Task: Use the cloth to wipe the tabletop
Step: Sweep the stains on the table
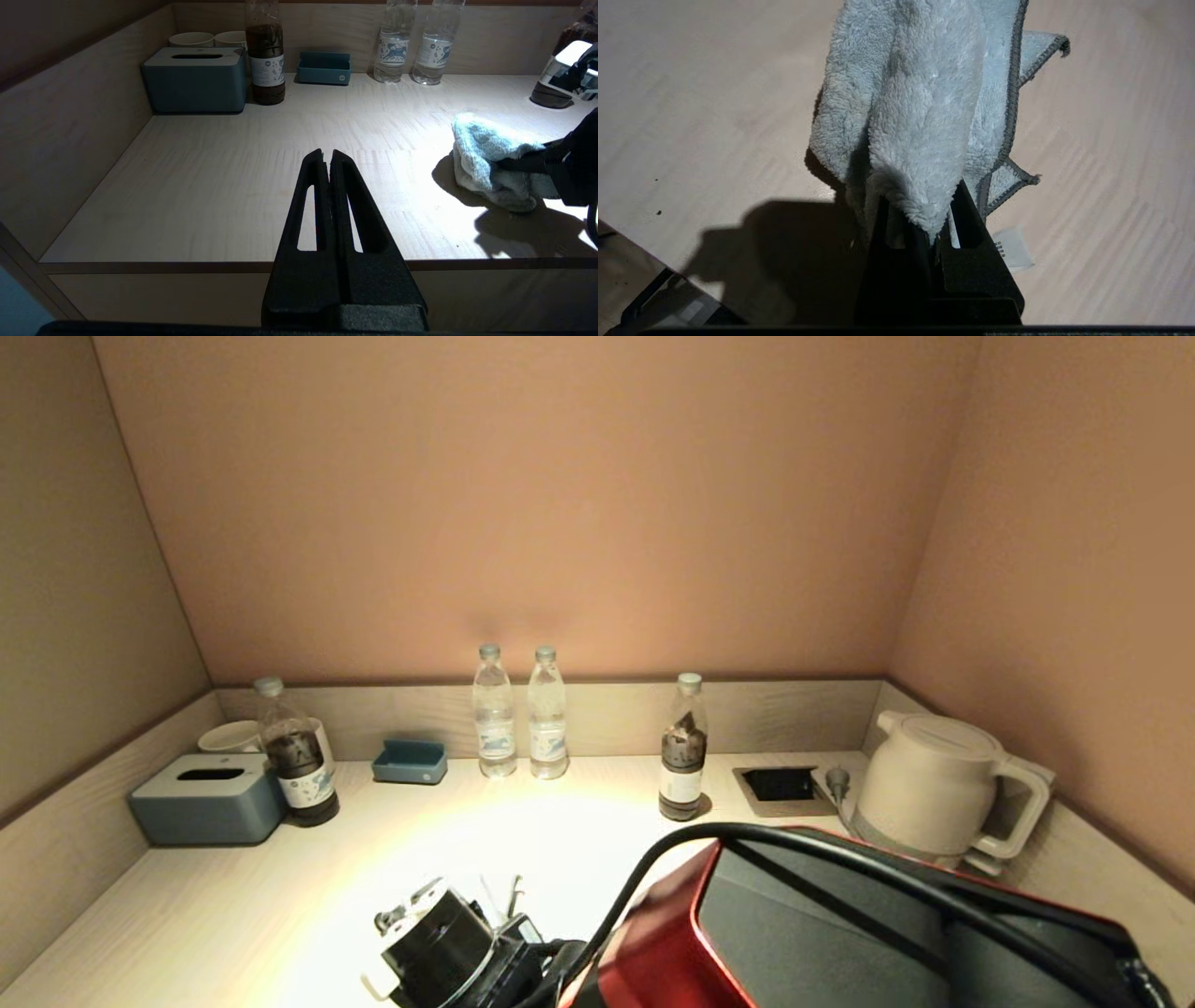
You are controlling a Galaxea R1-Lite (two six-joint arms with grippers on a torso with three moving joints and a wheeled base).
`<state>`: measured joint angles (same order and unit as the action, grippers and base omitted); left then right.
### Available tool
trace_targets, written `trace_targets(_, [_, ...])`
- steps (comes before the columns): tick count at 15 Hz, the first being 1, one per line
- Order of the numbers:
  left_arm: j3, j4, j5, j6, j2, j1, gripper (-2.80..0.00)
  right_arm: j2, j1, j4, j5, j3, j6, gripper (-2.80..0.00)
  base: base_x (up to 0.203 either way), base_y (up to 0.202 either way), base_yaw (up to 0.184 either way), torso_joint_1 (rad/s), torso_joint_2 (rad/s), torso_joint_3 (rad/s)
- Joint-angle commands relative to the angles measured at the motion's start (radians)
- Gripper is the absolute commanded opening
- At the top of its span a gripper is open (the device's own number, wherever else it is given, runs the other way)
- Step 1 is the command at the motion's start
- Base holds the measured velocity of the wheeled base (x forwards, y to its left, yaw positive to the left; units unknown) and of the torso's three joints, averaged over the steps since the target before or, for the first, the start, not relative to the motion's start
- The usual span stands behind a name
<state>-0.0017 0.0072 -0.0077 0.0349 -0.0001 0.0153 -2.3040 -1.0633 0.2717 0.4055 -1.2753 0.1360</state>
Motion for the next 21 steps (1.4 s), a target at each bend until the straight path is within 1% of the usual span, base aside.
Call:
trace_targets(1, [0.0,0.0,0.0,0.0,0.0,0.0,-2.8,-0.009,-0.014,0.001,0.003,0.001,0.001,-2.8,0.0,0.0,0.0,0.0,0.0,0.0])
trace_targets(2, [0.0,-0.001,0.0,0.0,0.0,0.0,-2.8,-0.009,-0.028,0.001,0.003,0.001,0.001,-2.8,0.0,0.0,0.0,0.0,0.0,0.0])
trace_targets(4, [0.0,-0.001,0.0,0.0,0.0,0.0,-2.8,-0.008,-0.098,0.001,0.003,0.001,0.002,-2.8,0.0,0.0,0.0,0.0,0.0,0.0])
trace_targets(11, [0.0,0.0,0.0,0.0,0.0,0.0,-2.8,0.024,-0.175,0.001,0.004,0.01,0.005,-2.8,0.0,0.0,0.0,0.0,0.0,0.0])
trace_targets(18, [0.0,0.0,0.0,0.0,0.0,0.0,-2.8,0.154,-0.318,-0.004,0.009,0.036,-0.002,-2.8,0.0,0.0,0.0,0.0,0.0,0.0])
trace_targets(21, [0.0,0.0,0.0,0.0,0.0,0.0,-2.8,0.252,-0.383,-0.007,0.014,0.055,-0.007,-2.8,0.0,0.0,0.0,0.0,0.0,0.0])
